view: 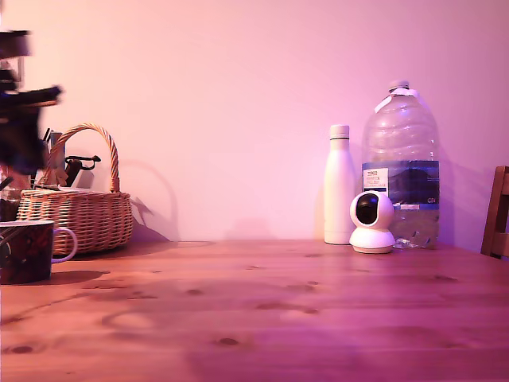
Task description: Pick up the coffee capsules from the table one by one and drop them inside the nearest coffee cup
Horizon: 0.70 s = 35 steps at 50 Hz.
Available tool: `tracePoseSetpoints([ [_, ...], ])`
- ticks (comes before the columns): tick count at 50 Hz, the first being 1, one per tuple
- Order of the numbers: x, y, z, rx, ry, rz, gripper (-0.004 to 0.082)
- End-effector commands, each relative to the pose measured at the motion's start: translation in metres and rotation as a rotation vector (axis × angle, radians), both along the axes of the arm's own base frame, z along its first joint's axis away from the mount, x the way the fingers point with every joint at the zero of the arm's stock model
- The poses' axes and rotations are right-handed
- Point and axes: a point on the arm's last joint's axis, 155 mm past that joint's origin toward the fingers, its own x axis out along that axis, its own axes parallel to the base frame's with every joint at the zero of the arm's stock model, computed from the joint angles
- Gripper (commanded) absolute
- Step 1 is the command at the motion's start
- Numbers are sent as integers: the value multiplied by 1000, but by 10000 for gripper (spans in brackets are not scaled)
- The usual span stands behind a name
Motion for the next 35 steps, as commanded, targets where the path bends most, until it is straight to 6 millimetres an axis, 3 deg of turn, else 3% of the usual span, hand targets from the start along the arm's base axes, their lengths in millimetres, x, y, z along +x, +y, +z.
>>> tracePoseSetpoints([
  [1,-6,9,-4,0,-2,26,218],
  [10,-14,25,-8,0,3,66,218],
  [35,-2,27,-1,-1,-40,70,219],
])
